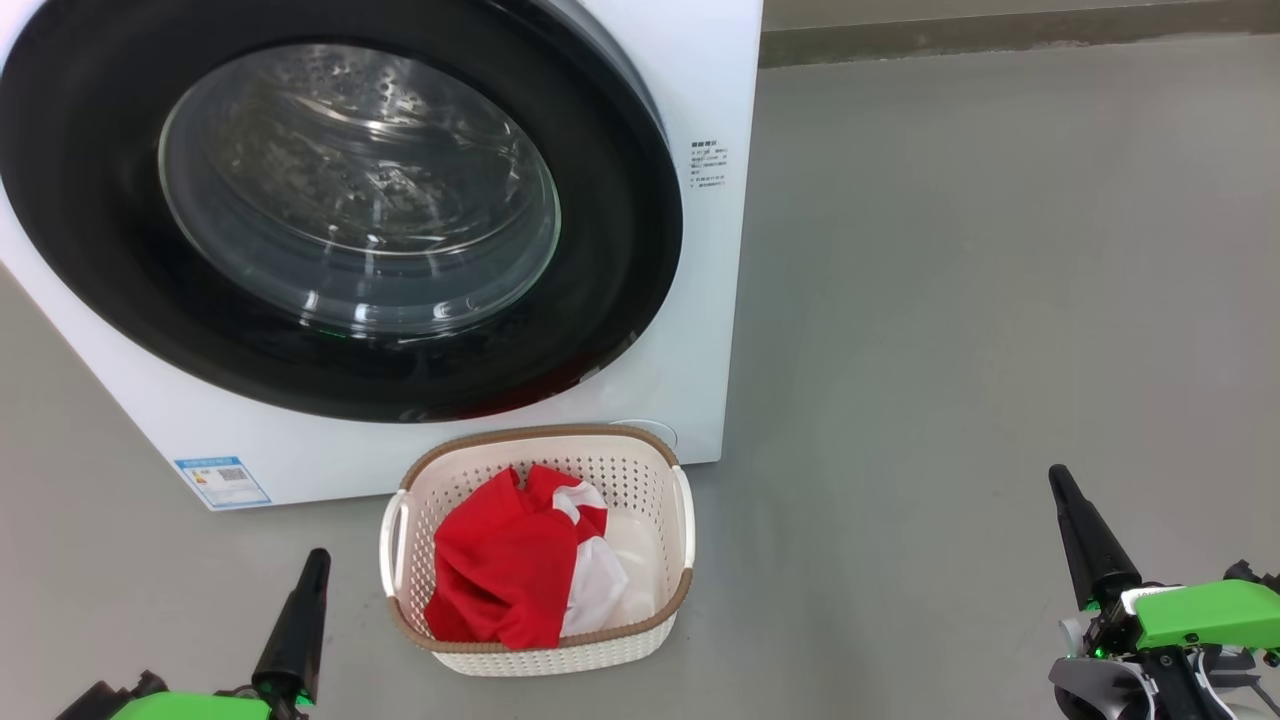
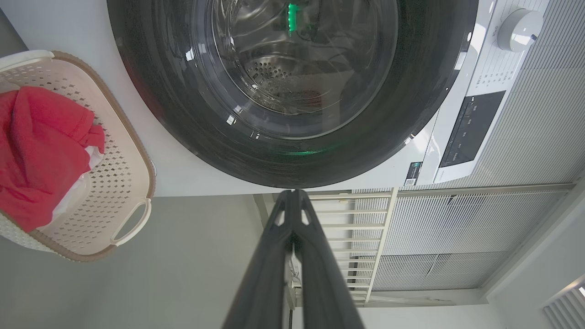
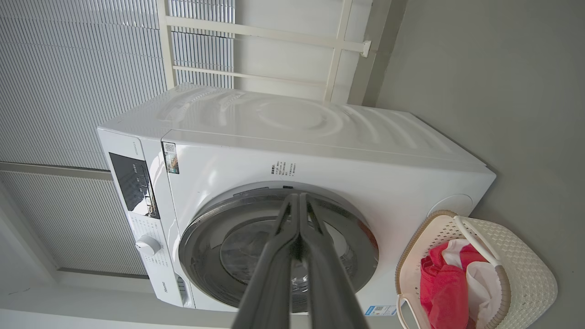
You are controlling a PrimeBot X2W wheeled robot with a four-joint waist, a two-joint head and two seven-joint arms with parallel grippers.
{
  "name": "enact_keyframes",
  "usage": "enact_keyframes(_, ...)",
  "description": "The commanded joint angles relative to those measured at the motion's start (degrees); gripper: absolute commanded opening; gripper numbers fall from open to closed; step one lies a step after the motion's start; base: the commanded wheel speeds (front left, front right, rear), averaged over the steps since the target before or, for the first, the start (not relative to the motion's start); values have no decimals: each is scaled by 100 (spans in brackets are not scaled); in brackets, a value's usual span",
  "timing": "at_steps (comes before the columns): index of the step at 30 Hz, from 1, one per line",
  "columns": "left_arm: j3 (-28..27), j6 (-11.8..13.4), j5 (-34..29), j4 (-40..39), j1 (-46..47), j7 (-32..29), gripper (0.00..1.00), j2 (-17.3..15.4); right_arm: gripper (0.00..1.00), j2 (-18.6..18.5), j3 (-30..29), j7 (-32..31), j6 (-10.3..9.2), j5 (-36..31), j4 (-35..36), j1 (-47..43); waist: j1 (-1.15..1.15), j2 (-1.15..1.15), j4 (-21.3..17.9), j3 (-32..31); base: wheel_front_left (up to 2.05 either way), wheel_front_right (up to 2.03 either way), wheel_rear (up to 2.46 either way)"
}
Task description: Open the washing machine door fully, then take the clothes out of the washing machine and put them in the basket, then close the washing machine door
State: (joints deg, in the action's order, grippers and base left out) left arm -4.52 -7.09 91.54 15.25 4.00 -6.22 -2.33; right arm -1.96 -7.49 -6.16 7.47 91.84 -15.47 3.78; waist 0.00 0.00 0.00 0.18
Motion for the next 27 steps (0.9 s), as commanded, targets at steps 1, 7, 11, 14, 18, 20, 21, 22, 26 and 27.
enact_keyframes(1, -204, -40, 59, -120, 220, -29, 0, -56, 0, -92, 95, -34, 2, 31, 145, 241, 0, 0, 0, 0, 0, 0, 0)
enact_keyframes(7, -204, -40, 58, -120, 220, -30, 0, -56, 0, -92, 96, -34, 2, 32, 145, 241, 0, 0, 0, 0, 0, 0, 0)
enact_keyframes(11, -204, -40, 58, -120, 220, -30, 0, -56, 0, -92, 96, -34, 2, 32, 145, 241, 0, 0, 0, 0, 0, 0, 0)
enact_keyframes(14, -204, -40, 58, -120, 220, -30, 0, -56, 0, -92, 96, -34, 2, 32, 145, 241, 0, 0, 0, 0, 0, 0, 0)
enact_keyframes(18, -205, -40, 58, -120, 220, -30, 0, -56, 0, -92, 96, -34, 2, 32, 145, 241, 0, 0, 0, 0, 0, 0, 0)
enact_keyframes(20, -205, -40, 58, -120, 220, -30, 0, -56, 0, -92, 96, -34, 2, 32, 145, 241, 0, 0, 0, 0, 0, 0, 0)
enact_keyframes(21, -205, -40, 58, -120, 219, -30, 0, -56, 0, -92, 96, -34, 2, 32, 145, 241, 0, 0, 0, 0, 0, 0, 0)
enact_keyframes(22, -205, -40, 58, -120, 219, -30, 0, -56, 0, -92, 96, -34, 2, 32, 145, 241, 0, 0, 0, 0, 0, 0, 0)
enact_keyframes(26, -205, -40, 58, -120, 219, -30, 0, -56, 0, -92, 96, -33, 2, 32, 145, 241, 0, 0, 0, 0, 0, 0, 0)
enact_keyframes(27, -205, -40, 58, -120, 219, -30, 0, -55, 0, -92, 96, -33, 2, 32, 145, 241, 0, 0, 0, 0, 0, 0, 0)
